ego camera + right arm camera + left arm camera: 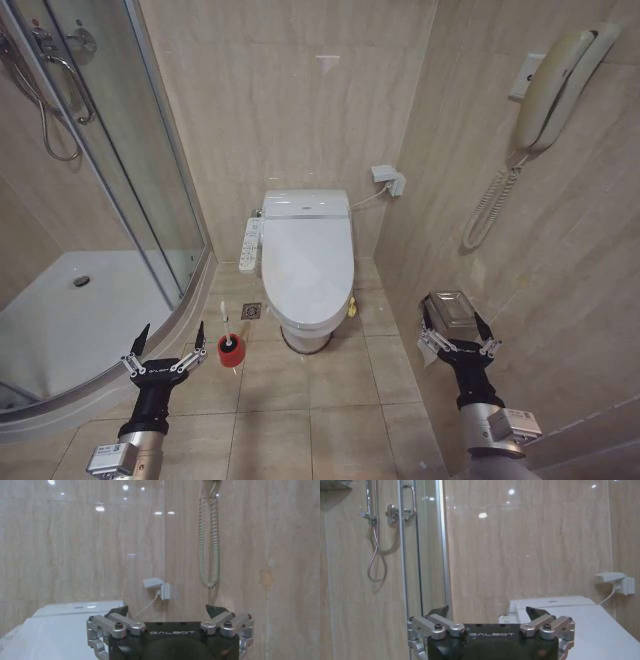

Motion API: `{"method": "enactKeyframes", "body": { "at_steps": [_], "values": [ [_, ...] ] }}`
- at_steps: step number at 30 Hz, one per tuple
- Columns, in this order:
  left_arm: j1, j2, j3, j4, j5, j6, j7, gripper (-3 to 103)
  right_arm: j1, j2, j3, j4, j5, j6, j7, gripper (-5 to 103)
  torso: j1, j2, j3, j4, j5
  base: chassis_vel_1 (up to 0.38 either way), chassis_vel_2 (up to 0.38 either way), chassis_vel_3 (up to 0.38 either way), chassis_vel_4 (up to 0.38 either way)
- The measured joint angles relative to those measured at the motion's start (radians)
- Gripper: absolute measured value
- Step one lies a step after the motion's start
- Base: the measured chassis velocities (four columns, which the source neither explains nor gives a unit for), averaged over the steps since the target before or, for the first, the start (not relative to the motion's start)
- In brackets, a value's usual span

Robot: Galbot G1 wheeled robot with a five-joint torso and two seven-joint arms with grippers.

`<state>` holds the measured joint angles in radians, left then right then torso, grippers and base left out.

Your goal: Open the toilet lid, clean the toilet bowl with a toilet brush, close the toilet lid, and flush.

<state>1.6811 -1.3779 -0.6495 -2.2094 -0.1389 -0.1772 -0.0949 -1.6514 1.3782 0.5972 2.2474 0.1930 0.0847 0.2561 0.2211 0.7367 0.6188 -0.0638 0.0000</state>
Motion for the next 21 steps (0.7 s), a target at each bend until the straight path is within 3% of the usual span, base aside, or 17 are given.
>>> {"method": "enactKeyframes", "body": {
  "at_steps": [7,21],
  "values": [
    [0.0,0.0,0.0,0.0,0.0,0.0,0.0,100,0.0,0.0,0.0,0.0,0.0,0.0,0.0,100,0.0,0.0,0.0,-0.0003,-0.0001,-0.013,-0.008,0.007,0.012],
    [0.0,0.0,0.0,0.0,0.0,0.0,0.0,100,0.0,0.0,0.0,0.0,0.0,0.0,0.0,100,0.0,0.0,0.0,-0.0001,0.0,0.095,-0.076,-0.091,0.089]
  ]
}}
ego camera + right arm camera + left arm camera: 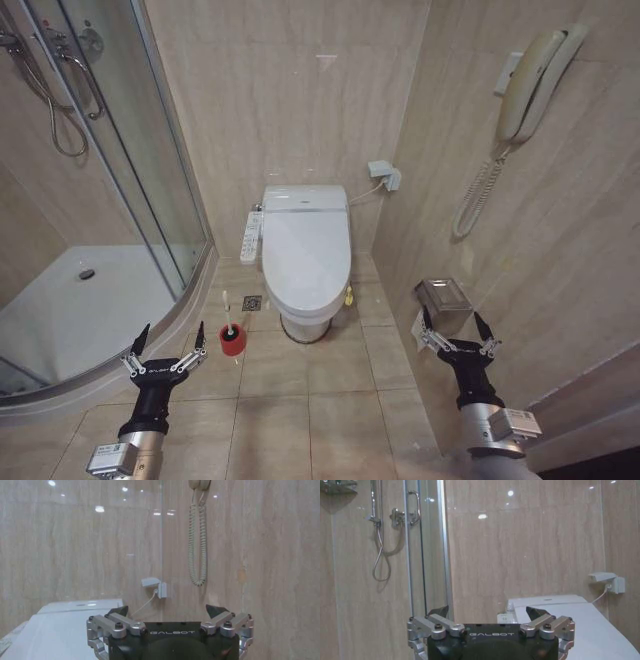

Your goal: Open the toilet lid, clean the toilet bowl with a toilet brush, close the toilet lid, and flush.

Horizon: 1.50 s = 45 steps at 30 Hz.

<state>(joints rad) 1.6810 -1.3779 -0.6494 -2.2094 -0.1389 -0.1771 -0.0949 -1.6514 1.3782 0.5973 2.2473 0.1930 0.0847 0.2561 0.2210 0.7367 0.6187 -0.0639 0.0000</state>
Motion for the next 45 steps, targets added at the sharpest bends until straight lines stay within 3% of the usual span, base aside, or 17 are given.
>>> {"method": "enactKeyframes", "body": {
  "at_steps": [45],
  "values": [
    [0.0,0.0,0.0,0.0,0.0,0.0,0.0,100,0.0,0.0,0.0,0.0,0.0,0.0,0.0,100,0.0,0.0,0.0,0.0,0.0001,0.004,0.007,-0.007,-0.01]
  ]
}}
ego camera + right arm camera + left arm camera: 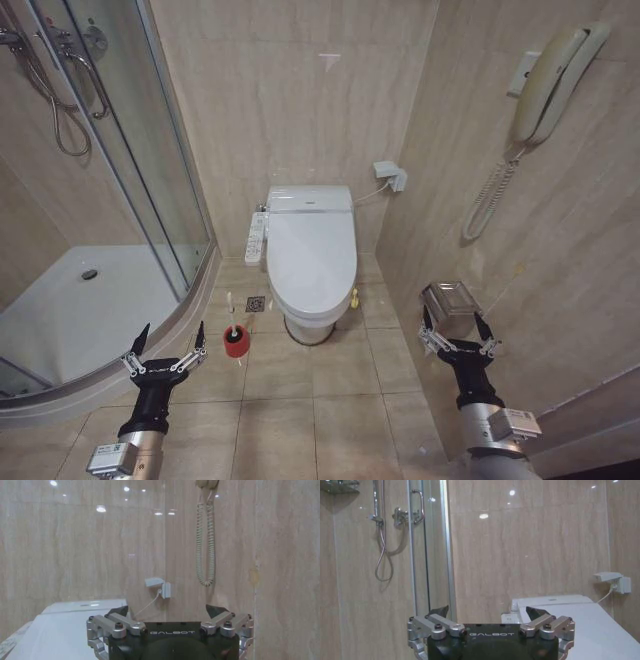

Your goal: Open the toilet lid, clean the toilet bowl with a toilet brush, close the toilet lid, and flush.

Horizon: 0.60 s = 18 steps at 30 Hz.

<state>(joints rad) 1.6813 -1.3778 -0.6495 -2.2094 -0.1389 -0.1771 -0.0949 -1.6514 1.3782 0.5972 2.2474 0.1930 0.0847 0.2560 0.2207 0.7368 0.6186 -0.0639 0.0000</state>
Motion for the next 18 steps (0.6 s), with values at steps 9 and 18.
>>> {"method": "enactKeyframes", "body": {
  "at_steps": [9,18],
  "values": [
    [0.0,0.0,0.0,0.0,0.0,0.0,0.0,100,0.0,0.0,0.0,0.0,0.0,0.0,0.0,100,0.0,0.0,0.0,0.0,0.0,0.01,-0.012,-0.008,0.011],
    [0.0,0.0,0.0,0.0,0.0,0.0,0.0,100,0.0,0.0,0.0,0.0,0.0,0.0,0.0,100,0.0,0.0,0.0,0.0,0.0,0.008,-0.012,-0.007,0.011]
  ]
}}
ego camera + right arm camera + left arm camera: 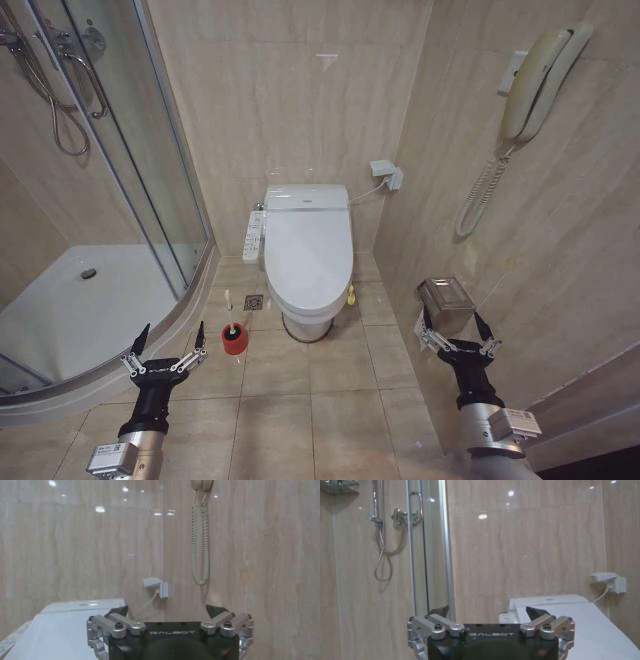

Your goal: Open the toilet lid, clean the toilet bowl with a toilet brush, close the toilet lid, and flush.

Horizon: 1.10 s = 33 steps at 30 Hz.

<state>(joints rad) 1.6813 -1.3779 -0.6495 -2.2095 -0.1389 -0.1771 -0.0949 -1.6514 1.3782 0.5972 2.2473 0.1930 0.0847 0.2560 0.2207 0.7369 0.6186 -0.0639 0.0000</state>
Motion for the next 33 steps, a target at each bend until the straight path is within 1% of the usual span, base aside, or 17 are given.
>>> {"method": "enactKeyframes", "body": {
  "at_steps": [33],
  "values": [
    [0.0,0.0,0.0,0.0,0.0,0.0,0.0,100,0.0,0.0,0.0,0.0,0.0,0.0,0.0,100,0.0,0.0,0.0,0.0,0.0,0.0,0.0,0.0,0.0]
  ]
}}
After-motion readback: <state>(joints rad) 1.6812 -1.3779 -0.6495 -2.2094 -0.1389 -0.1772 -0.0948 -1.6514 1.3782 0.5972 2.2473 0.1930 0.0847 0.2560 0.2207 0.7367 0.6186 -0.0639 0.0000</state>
